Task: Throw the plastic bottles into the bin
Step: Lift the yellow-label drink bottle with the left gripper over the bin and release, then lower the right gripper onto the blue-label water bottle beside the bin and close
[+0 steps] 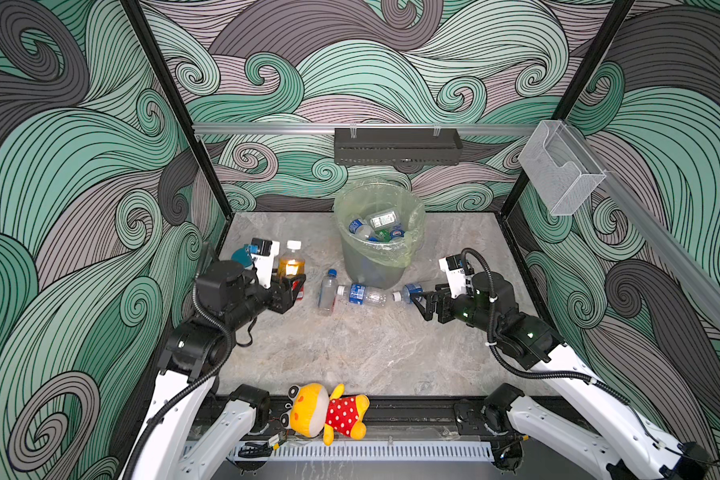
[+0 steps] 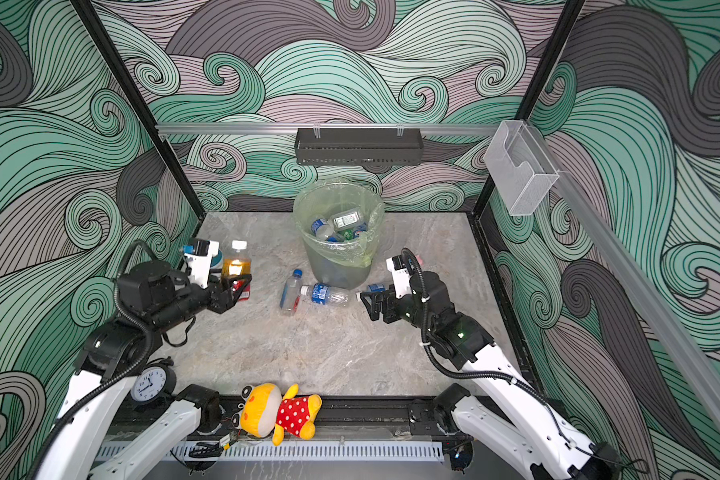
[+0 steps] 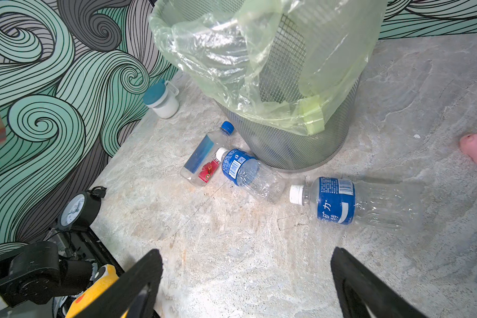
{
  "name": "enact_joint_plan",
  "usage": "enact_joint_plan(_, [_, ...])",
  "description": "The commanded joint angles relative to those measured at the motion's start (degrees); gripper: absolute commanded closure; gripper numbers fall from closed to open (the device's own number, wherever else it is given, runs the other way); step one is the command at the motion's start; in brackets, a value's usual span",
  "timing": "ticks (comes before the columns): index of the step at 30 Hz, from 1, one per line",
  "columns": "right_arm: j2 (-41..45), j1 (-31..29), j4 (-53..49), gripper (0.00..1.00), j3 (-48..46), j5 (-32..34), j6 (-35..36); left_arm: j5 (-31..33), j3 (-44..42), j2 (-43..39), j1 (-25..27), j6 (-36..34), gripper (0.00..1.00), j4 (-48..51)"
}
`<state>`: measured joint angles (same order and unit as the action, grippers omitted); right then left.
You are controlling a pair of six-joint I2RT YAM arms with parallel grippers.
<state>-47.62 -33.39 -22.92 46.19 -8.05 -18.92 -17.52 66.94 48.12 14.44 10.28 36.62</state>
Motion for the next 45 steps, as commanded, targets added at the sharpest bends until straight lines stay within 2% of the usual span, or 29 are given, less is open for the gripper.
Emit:
enact_joint_plan(1, [0.6, 0.2, 0.1, 0.06, 1.8, 0.9, -1.3, -11.5, 10.3, 13.3, -0.1, 7.9, 0.52, -18.5])
enact_joint_plan(2, [0.8, 0.2, -0.6, 0.06, 2.0, 1.3, -1.6, -14.0, 15.4, 19.2, 0.4, 9.8, 0.5, -20.9])
enact_joint_plan(3, [1.0, 0.2, -1.3, 0.06, 2.2, 1.9, -2.0, -15.0, 20.5, 25.0, 1.2, 10.7, 0.44, -21.5])
enact_joint_plan(6, [2.5, 0.3, -3.5, 0.07, 2.5, 3.8, -2.7, -14.7, 38.7, 40.1, 4.4, 9.1, 0.19, -12.3])
enact_joint_plan(7, [3.0, 0.2, -4.2, 0.07, 2.6, 4.5, -2.8, -13.6, 42.4, 42.6, 5.4, 7.7, 0.11, -8.8])
enact_joint_plan(9, [4.5, 0.2, -5.8, 0.06, 2.5, 6.4, -3.0, -10.8, 44.8, 43.6, 6.8, 5.4, 0.05, -6.0])
enact_joint_plan(13, [6.3, 0.3, -6.8, 0.04, 1.2, 9.6, -2.9, -6.3, 34.7, 35.7, 6.9, 3.6, 0.01, -9.7])
enact_joint_plan(18, [3.3, 0.4, -7.3, 0.04, 1.9, 12.8, -2.4, -0.4, 24.4, 24.0, 6.4, 0.8, 0.01, -5.3])
enact_joint_plan(21, [0.6, 0.8, -7.4, 0.09, 2.7, 13.8, -0.5, 3.8, 18.4, 17.6, 6.3, 0.1, 0.01, -2.3])
enact_joint_plan(28, [-6.3, 6.3, -8.0, 0.13, 4.9, 10.7, -0.9, 15.0, 4.4, 3.9, 6.2, -0.9, 0.01, 4.4])
enact_joint_plan(33, [-12.6, 8.3, -9.5, 0.13, 7.6, 11.2, -6.9, 18.2, -4.4, -4.8, 6.2, 0.0, 0.01, 7.3])
enact_joint_plan(36, [-15.6, 9.5, -9.5, 0.08, 7.9, 12.6, -13.6, 19.2, -8.2, -8.1, 6.2, 0.7, 0.01, 9.3])
enact_joint_plan(40, [-18.9, 10.4, -7.1, 0.07, 7.3, 11.4, -20.6, 21.2, -11.1, -10.6, 6.2, 1.2, 0.01, 11.9])
enact_joint_plan(45, [-23.5, 10.3, -3.7, 0.07, 6.9, 11.1, -25.4, 22.3, -13.0, -12.7, 6.1, 0.6, 0.01, 13.3])
